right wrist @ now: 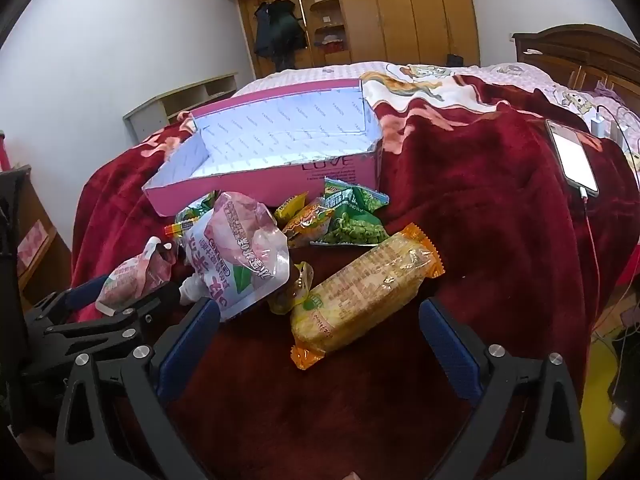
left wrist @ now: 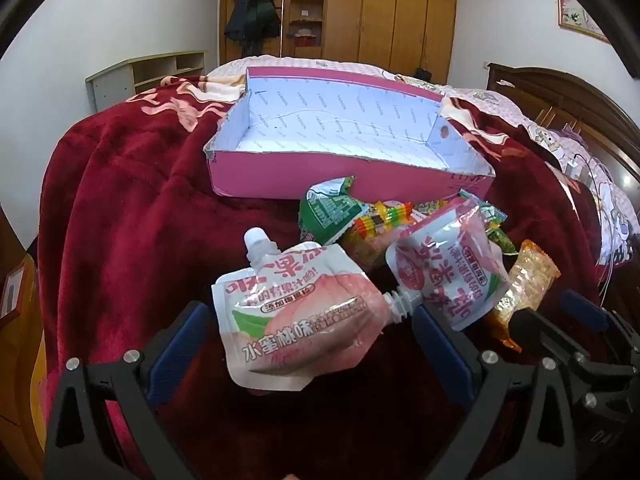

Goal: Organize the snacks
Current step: 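Hold the peach juice spout pouch in the left gripper above the snacks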

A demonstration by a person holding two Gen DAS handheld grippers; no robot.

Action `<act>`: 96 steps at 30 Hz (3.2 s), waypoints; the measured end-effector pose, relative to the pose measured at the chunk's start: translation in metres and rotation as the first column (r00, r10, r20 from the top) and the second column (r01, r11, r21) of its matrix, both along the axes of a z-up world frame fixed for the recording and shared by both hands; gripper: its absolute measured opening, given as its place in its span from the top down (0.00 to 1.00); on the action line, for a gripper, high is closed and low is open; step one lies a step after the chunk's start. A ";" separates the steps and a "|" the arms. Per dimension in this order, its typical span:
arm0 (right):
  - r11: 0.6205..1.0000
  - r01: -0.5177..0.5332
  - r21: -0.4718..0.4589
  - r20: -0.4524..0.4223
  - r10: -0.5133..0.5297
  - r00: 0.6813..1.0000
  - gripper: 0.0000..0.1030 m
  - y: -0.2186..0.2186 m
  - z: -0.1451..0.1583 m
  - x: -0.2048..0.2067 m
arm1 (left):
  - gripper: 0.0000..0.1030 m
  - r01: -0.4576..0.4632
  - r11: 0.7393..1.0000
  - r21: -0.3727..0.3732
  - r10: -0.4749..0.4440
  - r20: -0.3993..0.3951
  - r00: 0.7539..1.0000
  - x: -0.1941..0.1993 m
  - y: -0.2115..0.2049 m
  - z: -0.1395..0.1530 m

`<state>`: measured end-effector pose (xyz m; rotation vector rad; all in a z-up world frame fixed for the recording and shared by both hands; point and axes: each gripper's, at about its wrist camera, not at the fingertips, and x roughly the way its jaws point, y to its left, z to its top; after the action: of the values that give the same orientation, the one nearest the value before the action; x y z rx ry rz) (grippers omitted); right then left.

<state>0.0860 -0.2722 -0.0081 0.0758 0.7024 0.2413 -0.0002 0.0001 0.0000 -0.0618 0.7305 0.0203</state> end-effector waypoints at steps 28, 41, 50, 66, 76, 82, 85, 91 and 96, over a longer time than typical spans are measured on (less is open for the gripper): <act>1.000 -0.001 -0.004 -0.011 0.001 1.000 0.01 0.002 -0.004 0.001 | 0.00 -0.001 1.000 0.003 0.001 -0.011 1.000 0.002 -0.001 -0.004; 1.000 -0.001 -0.007 -0.014 0.001 1.000 0.01 0.002 -0.003 0.001 | 0.00 -0.005 1.000 0.003 0.005 -0.016 1.000 0.003 -0.002 -0.005; 1.000 -0.002 -0.008 -0.015 0.002 1.000 0.01 0.002 -0.004 0.001 | 0.00 -0.002 1.000 0.004 0.002 -0.023 1.000 0.003 -0.001 -0.009; 1.000 -0.002 -0.010 -0.018 0.001 1.000 0.01 0.002 -0.004 0.001 | 0.00 0.000 1.000 0.008 0.000 -0.030 1.000 0.004 -0.002 -0.008; 1.000 -0.002 -0.010 -0.020 0.002 1.000 0.01 0.002 -0.003 0.002 | 0.00 0.000 1.000 0.008 0.000 -0.030 1.000 0.004 -0.002 -0.008; 1.000 -0.003 -0.010 -0.023 0.003 1.000 0.01 0.003 -0.008 0.001 | 0.00 0.001 1.000 0.009 -0.001 -0.032 0.999 0.004 -0.003 -0.008; 1.000 -0.003 -0.009 -0.025 0.003 1.000 0.01 0.003 -0.009 0.001 | 0.00 0.001 1.000 0.010 -0.001 -0.032 0.999 0.004 -0.003 -0.008; 1.000 -0.004 -0.009 -0.025 0.003 1.000 0.01 0.003 -0.009 0.001 | 0.00 0.001 1.000 0.009 0.000 -0.033 0.999 0.004 -0.003 -0.008; 1.000 -0.003 -0.009 -0.025 0.003 1.000 0.01 0.003 -0.008 0.001 | 0.00 0.001 1.000 0.008 0.000 -0.033 0.999 0.004 -0.002 -0.009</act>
<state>0.0867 -0.2688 -0.0165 0.0692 0.7285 0.2404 0.0037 -0.0024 -0.0086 -0.0537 0.7636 0.0239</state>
